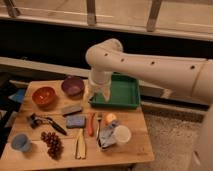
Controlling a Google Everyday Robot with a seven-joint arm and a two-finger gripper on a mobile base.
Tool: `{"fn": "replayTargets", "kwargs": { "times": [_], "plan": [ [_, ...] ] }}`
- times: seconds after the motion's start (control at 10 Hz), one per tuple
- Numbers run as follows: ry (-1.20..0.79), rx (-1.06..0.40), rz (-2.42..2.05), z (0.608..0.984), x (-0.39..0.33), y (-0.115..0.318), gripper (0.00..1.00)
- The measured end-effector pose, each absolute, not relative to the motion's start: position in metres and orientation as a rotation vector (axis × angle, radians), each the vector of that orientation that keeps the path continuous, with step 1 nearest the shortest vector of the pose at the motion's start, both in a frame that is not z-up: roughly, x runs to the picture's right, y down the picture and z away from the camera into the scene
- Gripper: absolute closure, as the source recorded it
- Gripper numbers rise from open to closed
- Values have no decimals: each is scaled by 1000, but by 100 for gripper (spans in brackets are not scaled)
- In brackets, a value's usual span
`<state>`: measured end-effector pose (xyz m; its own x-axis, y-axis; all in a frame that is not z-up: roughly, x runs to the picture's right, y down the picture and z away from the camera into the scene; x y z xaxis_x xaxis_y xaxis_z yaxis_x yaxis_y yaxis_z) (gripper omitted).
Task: Place sponge in red bowl
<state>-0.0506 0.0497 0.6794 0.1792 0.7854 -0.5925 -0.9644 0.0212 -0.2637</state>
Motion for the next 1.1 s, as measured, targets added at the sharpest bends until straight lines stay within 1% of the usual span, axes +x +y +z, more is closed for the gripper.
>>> {"fn": "replayTargets", "kwargs": {
  "times": [0.2,0.5,0.8,1.1],
  "plan": [
    [324,-743,1377,708,-78,72,34],
    [311,-784,1344,732,-126,100,34],
    [287,-824,1324,732,-152,125,34],
    [288,-822,1327,732,-151,124,34]
  ]
}}
